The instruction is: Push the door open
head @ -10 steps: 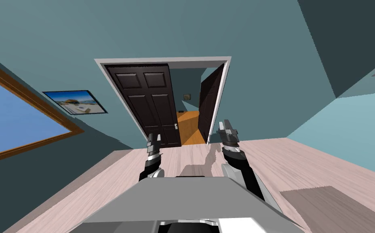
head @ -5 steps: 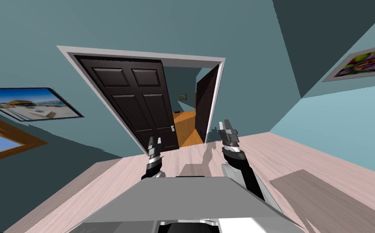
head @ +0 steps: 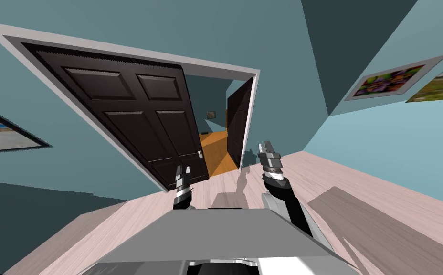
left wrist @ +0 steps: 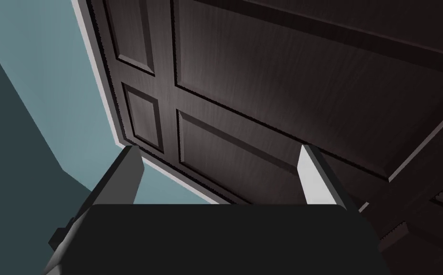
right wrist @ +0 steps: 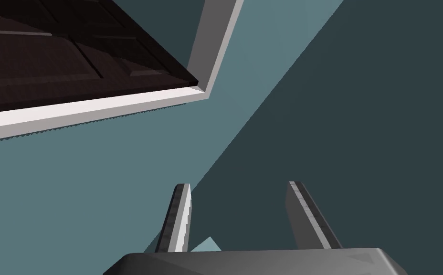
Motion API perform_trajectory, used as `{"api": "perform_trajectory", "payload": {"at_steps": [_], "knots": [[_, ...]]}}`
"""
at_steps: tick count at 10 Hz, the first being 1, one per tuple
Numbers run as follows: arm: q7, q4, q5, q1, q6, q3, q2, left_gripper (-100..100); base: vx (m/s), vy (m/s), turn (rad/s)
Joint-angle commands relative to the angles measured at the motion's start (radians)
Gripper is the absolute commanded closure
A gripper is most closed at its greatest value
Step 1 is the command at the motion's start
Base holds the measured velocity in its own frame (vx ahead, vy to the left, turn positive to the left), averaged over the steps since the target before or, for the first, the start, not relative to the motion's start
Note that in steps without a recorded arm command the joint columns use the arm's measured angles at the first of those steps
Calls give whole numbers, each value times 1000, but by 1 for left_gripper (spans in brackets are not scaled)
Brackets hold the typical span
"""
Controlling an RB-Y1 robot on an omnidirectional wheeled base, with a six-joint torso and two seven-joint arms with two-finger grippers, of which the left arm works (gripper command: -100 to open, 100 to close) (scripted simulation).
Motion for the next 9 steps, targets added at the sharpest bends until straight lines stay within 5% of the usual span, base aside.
{"api": "perform_trajectory", "payload": {"at_steps": [1,9], "knots": [[-17,39,23,-4,-22,-9,-4,-100,76,78,-228],[-99,209,153,0,-118,-51,-20,-100,76,83,-204]]}}
